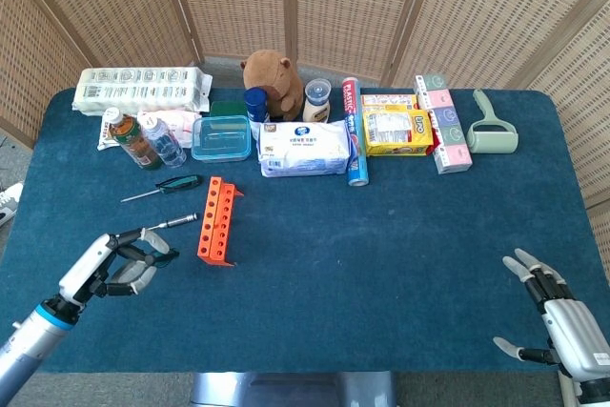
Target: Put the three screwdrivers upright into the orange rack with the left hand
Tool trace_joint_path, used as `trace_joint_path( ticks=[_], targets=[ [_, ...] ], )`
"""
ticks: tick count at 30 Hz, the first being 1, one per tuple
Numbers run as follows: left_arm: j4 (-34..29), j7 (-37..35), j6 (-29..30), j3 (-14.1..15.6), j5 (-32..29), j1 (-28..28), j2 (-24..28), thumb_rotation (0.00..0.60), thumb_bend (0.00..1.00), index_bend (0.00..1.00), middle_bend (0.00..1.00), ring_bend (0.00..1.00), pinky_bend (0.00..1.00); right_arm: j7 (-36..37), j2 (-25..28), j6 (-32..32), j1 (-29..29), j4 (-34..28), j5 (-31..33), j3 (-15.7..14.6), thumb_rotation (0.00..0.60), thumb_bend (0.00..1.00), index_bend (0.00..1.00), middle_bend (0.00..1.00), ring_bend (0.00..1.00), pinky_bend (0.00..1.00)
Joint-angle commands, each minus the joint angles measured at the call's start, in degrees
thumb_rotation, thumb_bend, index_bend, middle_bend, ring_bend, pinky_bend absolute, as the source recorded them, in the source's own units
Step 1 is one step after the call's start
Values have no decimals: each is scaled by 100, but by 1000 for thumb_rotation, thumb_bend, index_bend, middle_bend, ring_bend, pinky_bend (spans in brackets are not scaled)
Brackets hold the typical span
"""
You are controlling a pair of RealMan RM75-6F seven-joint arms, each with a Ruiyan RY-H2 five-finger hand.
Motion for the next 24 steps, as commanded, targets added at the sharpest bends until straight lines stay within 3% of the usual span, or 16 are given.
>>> trace_joint_path(
  ticks=[1, 8, 24],
  targets=[
    [-445, 406, -429, -98, -441, -126, 219, 600, 491, 461, 914, 885, 925, 4, 3, 1, -1, 1, -3, -3, 600, 0, 71, 1, 22, 36],
    [-872, 615, -974, -274, -911, -331, 366, 600, 493, 461, 914, 884, 924, 21, 10, 1, 3, 0, -1, 1, 600, 0, 71, 1, 22, 36],
    [-805, 551, -1355, -474, -1297, -375, 274, 600, 494, 461, 915, 884, 924, 78, 33, 2, 9, 12, 18, 10, 600, 0, 71, 1, 22, 36]
  ],
)
